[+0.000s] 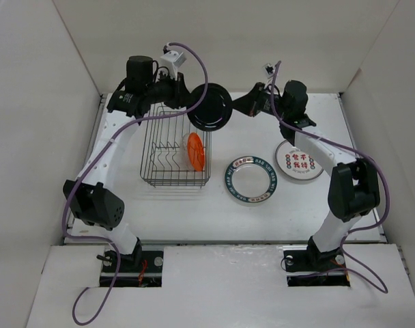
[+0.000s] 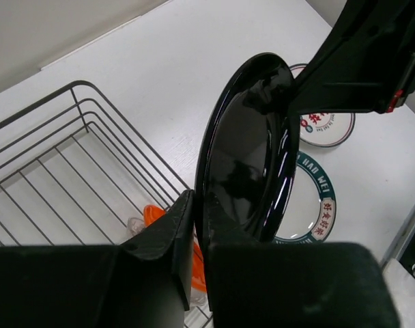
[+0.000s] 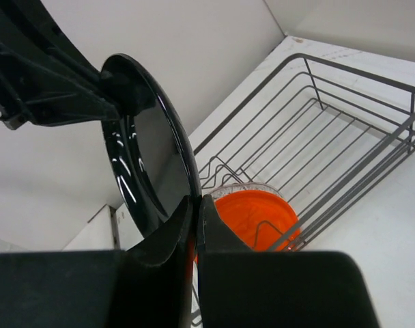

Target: Load the plates into the dish rack

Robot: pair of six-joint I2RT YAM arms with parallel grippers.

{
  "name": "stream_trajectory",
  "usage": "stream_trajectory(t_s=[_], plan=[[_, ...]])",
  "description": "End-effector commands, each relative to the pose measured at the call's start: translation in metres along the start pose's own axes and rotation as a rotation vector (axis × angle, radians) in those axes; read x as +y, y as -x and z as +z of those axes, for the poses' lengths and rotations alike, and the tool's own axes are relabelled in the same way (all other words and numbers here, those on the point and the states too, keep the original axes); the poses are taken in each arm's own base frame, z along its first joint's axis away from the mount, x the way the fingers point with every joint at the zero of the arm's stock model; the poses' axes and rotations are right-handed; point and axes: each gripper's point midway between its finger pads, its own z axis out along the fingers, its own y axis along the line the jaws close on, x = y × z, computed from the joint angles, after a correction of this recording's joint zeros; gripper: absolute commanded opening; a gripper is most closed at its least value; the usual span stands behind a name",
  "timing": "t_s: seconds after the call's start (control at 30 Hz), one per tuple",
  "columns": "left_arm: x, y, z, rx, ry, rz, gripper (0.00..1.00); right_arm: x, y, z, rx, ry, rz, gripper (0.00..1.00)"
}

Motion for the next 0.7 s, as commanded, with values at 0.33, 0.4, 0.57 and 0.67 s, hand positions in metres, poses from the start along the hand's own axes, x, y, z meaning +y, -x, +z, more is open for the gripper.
stream_trajectory(t_s=[0.33,0.4,0.57,0.67], plan=[[0.070,0.036,-0.111,-0.211,0.733,-0.043,0.00,0.006,0.046,-0.014,-0.157,-0.246,-0.065,1.00],[0.086,0.027,-0.135,-0.202,0.884,-0.043,0.00,-0.006,0.034,-0.020,-0.111,-0.381,-0.066,1.00],[0.115,-0.021,-0.161,-0.055,1.133,-0.063,0.00,-0.030,0.017,-0.034,-0.062,-0.588,-0.044,1.00],[0.119,-0.042,-0.158,0.011,1.145,-0.064,0.00,-0.031,0.007,-0.043,-0.037,-0.617,-0.029,1.00]])
